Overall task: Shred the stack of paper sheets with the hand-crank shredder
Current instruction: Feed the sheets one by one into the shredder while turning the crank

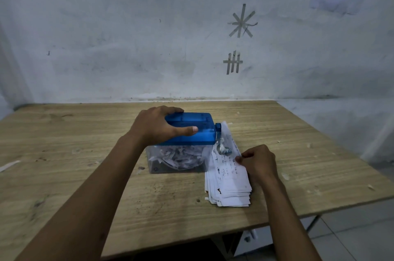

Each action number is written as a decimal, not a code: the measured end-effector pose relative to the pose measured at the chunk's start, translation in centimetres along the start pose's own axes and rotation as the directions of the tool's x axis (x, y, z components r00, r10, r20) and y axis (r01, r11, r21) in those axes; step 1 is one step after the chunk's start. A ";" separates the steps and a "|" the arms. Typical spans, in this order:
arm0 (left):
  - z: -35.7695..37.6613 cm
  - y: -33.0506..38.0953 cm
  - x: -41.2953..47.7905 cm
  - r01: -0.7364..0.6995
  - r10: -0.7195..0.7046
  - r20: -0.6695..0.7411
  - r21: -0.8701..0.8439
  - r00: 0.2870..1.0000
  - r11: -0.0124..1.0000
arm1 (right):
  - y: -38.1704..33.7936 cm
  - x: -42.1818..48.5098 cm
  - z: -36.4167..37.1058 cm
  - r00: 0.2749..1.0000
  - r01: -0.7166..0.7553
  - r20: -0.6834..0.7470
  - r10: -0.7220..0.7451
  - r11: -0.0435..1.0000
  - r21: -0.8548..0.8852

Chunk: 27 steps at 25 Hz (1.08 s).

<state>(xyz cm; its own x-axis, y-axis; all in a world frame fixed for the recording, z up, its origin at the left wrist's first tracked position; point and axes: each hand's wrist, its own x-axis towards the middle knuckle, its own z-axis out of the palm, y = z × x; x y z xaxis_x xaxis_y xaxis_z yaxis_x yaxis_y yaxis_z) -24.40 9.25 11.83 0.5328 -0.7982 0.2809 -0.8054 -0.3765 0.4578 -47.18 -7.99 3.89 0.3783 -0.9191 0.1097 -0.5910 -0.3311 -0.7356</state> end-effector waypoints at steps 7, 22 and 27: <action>0.2 -0.2 0.1 -0.008 0.008 -0.003 -0.008 1.000 1.000 | -0.2 0.5 -0.5 1.000 0.002 0.015 -0.003 0.999 0.048; 0.4 -0.6 0.1 -0.029 0.028 -0.028 -0.049 0.999 0.998 | -10.4 2.5 -1.1 0.885 0.456 -0.298 -0.357 0.791 0.408; 0.3 -0.6 0.2 -0.044 0.041 -0.049 -0.076 0.998 0.996 | -12.5 2.5 0.4 0.875 0.467 -0.189 -0.446 0.670 0.578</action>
<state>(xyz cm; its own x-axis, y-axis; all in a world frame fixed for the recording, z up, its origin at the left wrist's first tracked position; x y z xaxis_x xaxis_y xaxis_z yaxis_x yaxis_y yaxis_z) -23.93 9.21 11.40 0.5119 -0.7886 0.3406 -0.8062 -0.3042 0.5075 -38.49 -6.09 13.09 0.4601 -0.6965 0.5506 0.1923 -0.5273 -0.8276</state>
